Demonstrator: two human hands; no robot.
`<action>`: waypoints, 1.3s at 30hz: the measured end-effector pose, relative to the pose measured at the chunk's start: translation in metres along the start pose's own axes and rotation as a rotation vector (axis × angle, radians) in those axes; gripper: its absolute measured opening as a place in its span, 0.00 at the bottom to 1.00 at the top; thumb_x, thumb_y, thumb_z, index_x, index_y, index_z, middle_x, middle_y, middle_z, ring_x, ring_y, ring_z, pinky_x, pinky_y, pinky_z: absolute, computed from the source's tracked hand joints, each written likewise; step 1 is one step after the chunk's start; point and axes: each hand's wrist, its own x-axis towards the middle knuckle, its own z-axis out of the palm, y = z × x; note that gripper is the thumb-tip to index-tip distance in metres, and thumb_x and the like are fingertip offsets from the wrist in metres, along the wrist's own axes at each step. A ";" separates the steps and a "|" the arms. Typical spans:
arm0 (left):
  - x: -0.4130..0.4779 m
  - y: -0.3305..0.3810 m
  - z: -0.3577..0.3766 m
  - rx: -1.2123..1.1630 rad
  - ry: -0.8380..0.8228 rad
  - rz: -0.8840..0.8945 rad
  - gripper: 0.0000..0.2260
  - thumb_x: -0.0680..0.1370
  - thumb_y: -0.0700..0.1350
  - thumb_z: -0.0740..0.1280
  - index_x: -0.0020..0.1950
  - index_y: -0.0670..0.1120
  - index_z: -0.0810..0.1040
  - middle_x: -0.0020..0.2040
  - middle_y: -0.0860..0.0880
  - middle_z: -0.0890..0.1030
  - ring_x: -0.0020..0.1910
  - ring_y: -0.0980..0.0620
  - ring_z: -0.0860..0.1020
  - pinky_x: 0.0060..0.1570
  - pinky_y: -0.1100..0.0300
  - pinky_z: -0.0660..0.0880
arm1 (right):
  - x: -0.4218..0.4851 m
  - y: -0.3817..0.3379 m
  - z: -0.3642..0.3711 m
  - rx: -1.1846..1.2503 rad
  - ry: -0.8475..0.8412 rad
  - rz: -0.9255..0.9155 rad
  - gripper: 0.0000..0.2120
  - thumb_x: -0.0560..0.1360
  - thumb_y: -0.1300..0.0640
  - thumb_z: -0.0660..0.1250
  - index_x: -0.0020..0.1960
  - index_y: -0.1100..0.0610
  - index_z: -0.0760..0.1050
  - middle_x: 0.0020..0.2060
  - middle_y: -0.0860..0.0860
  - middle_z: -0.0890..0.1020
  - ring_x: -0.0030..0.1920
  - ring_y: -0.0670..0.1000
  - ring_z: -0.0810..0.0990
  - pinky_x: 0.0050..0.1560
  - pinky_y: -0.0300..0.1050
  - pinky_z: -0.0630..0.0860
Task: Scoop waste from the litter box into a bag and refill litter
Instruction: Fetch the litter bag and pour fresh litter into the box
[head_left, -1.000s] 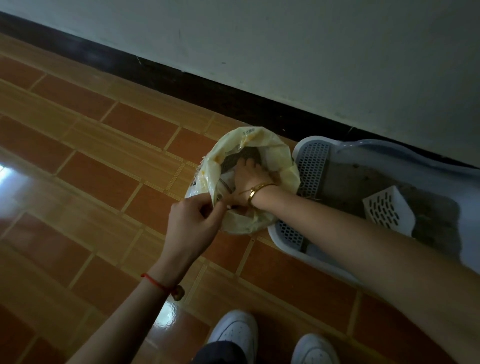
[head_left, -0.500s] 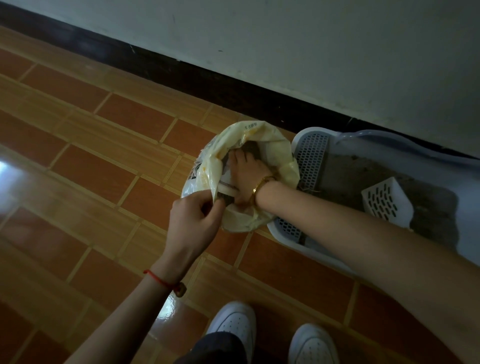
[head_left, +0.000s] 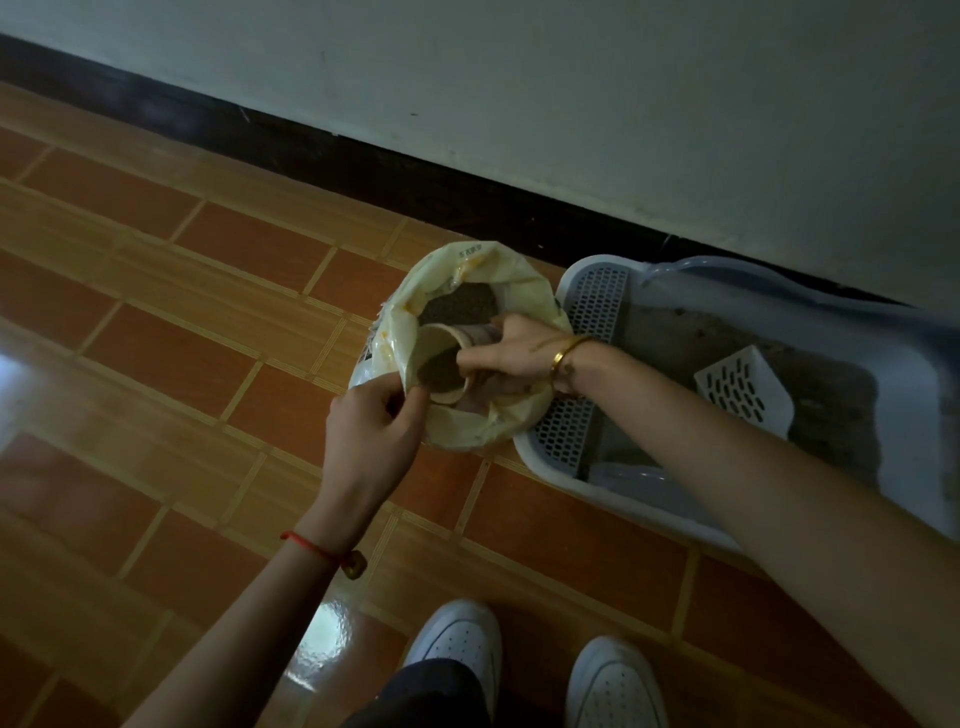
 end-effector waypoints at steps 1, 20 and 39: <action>0.001 0.001 0.001 0.004 0.004 -0.005 0.18 0.80 0.52 0.62 0.38 0.41 0.80 0.28 0.43 0.77 0.22 0.52 0.69 0.23 0.58 0.65 | -0.004 0.002 -0.005 0.070 -0.014 0.013 0.25 0.65 0.43 0.73 0.55 0.57 0.75 0.48 0.51 0.81 0.48 0.49 0.80 0.49 0.45 0.80; 0.007 0.020 0.036 0.085 0.029 0.035 0.23 0.75 0.53 0.60 0.33 0.33 0.72 0.28 0.34 0.74 0.24 0.41 0.67 0.25 0.51 0.65 | -0.092 0.099 -0.098 0.793 0.344 -0.063 0.12 0.71 0.59 0.70 0.54 0.57 0.77 0.49 0.53 0.82 0.53 0.51 0.80 0.65 0.54 0.72; 0.006 0.022 0.039 0.090 0.053 0.043 0.22 0.75 0.52 0.60 0.32 0.33 0.70 0.27 0.34 0.72 0.25 0.48 0.65 0.28 0.54 0.62 | -0.105 0.128 -0.100 -0.313 0.916 -0.198 0.51 0.59 0.59 0.78 0.75 0.60 0.54 0.69 0.60 0.62 0.69 0.58 0.62 0.68 0.53 0.65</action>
